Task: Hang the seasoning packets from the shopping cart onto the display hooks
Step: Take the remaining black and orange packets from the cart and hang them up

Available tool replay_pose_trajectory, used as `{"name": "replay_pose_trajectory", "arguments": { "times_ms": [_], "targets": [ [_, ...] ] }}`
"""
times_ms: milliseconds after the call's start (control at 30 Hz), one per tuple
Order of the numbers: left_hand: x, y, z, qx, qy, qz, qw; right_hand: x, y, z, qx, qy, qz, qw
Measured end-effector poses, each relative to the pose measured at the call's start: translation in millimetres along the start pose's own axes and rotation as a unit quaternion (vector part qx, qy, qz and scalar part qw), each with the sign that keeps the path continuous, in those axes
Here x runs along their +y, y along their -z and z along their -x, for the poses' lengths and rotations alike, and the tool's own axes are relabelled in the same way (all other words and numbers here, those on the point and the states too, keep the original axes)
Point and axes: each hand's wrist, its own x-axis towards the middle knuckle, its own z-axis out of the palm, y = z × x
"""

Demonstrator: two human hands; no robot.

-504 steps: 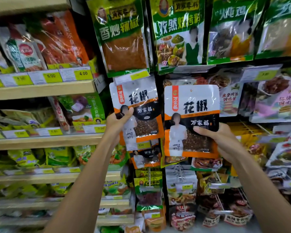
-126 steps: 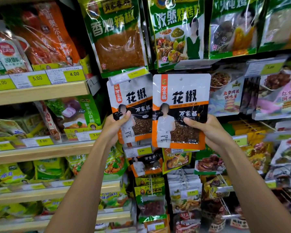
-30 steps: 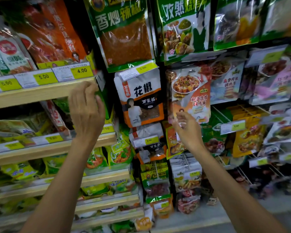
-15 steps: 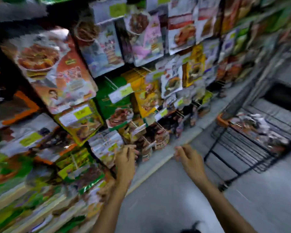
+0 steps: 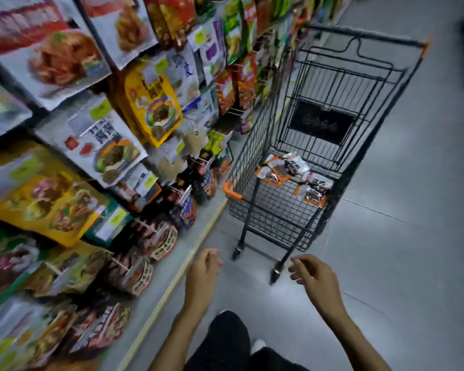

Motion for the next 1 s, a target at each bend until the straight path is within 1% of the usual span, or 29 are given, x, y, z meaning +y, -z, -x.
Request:
{"name": "replay_pose_trajectory", "arguments": {
  "times_ms": [167, 267, 367, 433, 567, 633, 700, 800, 933, 1000],
  "targets": [
    [44, -34, -82, -0.031, -0.024, -0.013, 0.999, -3, 18, -74, 0.07, -0.03, -0.032, 0.997],
    [73, -58, -147, -0.038, -0.063, -0.062, 0.995, -8, 24, -128, 0.107, -0.043, -0.04, 0.993],
    [112, -79, -220, -0.046, -0.113, -0.094, 0.988, -17, 23, -190, 0.13, -0.06, -0.053, 0.988],
    [137, -91, -270, -0.036, -0.148, -0.131, 0.98, -22, 21, -235, 0.137, -0.072, -0.052, 0.987],
    [173, -120, -369, -0.011, -0.179, -0.178, 0.968, -20, 15, -327, 0.132, -0.098, -0.045, 0.985],
    [182, -137, -413, 0.002, -0.179, -0.216, 0.96, -11, 9, -374, 0.14, -0.119, -0.059, 0.981],
    [188, -156, -453, -0.005, -0.171, -0.23, 0.958, 4, 1, -423, 0.146, -0.145, -0.084, 0.975],
    [188, -183, -501, -0.018, -0.161, -0.246, 0.956, 33, -15, -492, 0.134, -0.203, -0.121, 0.962],
    [178, -213, -533, -0.052, -0.182, -0.256, 0.948, 83, -45, -559, 0.11, -0.26, -0.168, 0.944],
    [171, -218, -540, -0.053, -0.217, -0.257, 0.94, 107, -60, -579, 0.11, -0.291, -0.178, 0.934]
  ]
}}
